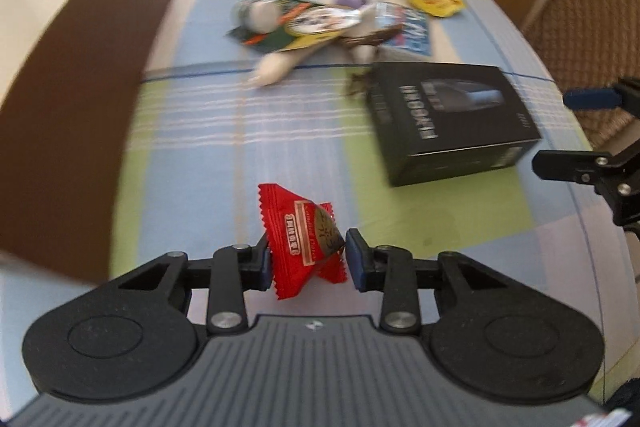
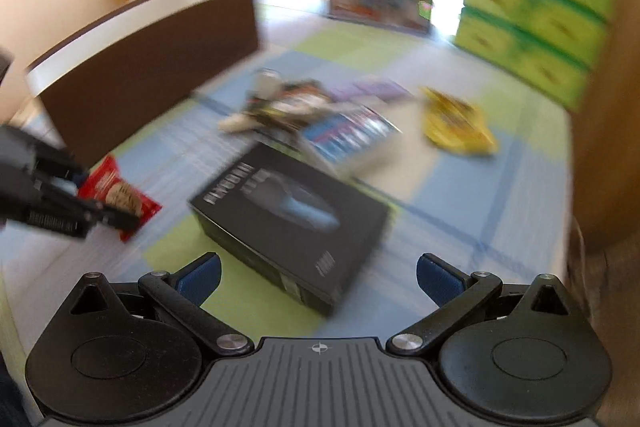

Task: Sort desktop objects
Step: 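Grasp the red candy packet with the left gripper while the right gripper approaches the black shaver box, then carry the red packet with the left gripper while the right gripper lifts the black FLYCO box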

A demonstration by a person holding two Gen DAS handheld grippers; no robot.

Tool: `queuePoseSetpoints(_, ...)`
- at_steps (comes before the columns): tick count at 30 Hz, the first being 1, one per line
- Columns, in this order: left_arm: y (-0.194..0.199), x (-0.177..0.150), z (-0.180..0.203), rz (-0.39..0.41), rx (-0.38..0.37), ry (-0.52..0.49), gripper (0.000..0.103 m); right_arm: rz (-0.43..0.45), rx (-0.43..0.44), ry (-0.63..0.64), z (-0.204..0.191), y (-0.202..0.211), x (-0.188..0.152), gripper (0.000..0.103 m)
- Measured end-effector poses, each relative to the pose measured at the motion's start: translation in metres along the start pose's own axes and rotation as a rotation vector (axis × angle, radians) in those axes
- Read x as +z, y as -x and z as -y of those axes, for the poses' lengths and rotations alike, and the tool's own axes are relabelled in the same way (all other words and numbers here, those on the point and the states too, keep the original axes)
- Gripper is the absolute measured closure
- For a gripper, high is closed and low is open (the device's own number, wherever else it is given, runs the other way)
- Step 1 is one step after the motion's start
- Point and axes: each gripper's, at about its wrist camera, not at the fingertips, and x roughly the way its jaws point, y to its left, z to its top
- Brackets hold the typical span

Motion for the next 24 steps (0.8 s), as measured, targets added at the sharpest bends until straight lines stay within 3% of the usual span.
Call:
queuePoseSetpoints(4, 0.008, -0.009, -0.022, -0.006, 0.037, 0.060, 0.073, -0.019, 0.104, 0.173, 0.003, -0.025, 0.011, 0.002)
queuePoseSetpoints(7, 0.012, -0.016, -0.031, -0.008, 0.051, 0.089, 0.073, -0.057, 0.125, 0.272, 0.007, -0.046, 0.018, 0.002)
queuePoseSetpoints(13, 0.016, -0.024, -0.036, -0.012, 0.066, 0.112, 0.073, -0.110, 0.215, 0.282, 0.015, -0.072, 0.025, 0.002)
queuePoseSetpoints(19, 0.019, -0.029, -0.039, -0.015, 0.065, 0.118, 0.073, -0.110, 0.160, 0.268, -0.004, -0.067, 0.016, 0.017)
queuePoseSetpoints(24, 0.019, -0.028, -0.040, -0.017, 0.059, 0.109, 0.073, -0.149, 0.081, 0.201, -0.025, -0.057, 0.007, 0.023)
